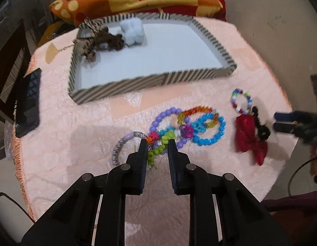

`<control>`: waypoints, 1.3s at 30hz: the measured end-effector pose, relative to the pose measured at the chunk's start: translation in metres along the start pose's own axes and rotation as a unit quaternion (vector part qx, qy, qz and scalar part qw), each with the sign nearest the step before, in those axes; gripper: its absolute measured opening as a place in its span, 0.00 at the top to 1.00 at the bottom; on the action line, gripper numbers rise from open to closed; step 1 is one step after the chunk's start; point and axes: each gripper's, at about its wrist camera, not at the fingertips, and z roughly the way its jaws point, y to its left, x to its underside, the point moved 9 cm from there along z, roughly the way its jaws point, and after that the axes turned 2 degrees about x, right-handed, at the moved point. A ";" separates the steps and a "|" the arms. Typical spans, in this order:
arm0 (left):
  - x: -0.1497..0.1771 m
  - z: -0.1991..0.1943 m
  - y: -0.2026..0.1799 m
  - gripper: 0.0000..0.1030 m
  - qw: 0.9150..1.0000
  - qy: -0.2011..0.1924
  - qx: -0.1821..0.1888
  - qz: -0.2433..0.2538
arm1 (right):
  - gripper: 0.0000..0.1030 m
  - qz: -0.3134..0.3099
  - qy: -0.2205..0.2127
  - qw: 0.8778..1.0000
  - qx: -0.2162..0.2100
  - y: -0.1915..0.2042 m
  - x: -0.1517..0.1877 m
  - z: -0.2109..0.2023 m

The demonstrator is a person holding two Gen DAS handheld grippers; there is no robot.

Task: Organize jewelry
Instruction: 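Grasp the green beaded bracelet with the left tool while the right tool grasps the black scrunchie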

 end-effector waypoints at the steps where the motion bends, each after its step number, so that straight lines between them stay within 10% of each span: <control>1: -0.003 -0.007 0.000 0.82 1.000 -0.006 0.004 -0.006 | 0.37 -0.007 0.000 1.000 0.007 0.000 0.001 0.001; 4: -0.013 -0.026 -0.001 0.82 0.999 -0.026 0.010 -0.016 | 0.53 -0.010 0.000 1.000 0.008 -0.001 0.002 0.005; 13: -0.041 -0.070 -0.014 0.82 0.997 -0.076 0.024 -0.024 | 0.61 -0.023 -0.002 0.999 0.046 -0.009 -0.005 0.016; 29: -0.044 -0.069 -0.022 0.82 0.997 -0.065 0.024 -0.030 | 0.92 -0.054 0.014 0.996 0.072 -0.014 -0.006 0.049; 39: -0.047 -0.069 -0.017 0.82 0.997 -0.064 0.016 -0.040 | 0.93 -0.035 -0.017 0.998 0.045 -0.014 -0.023 0.013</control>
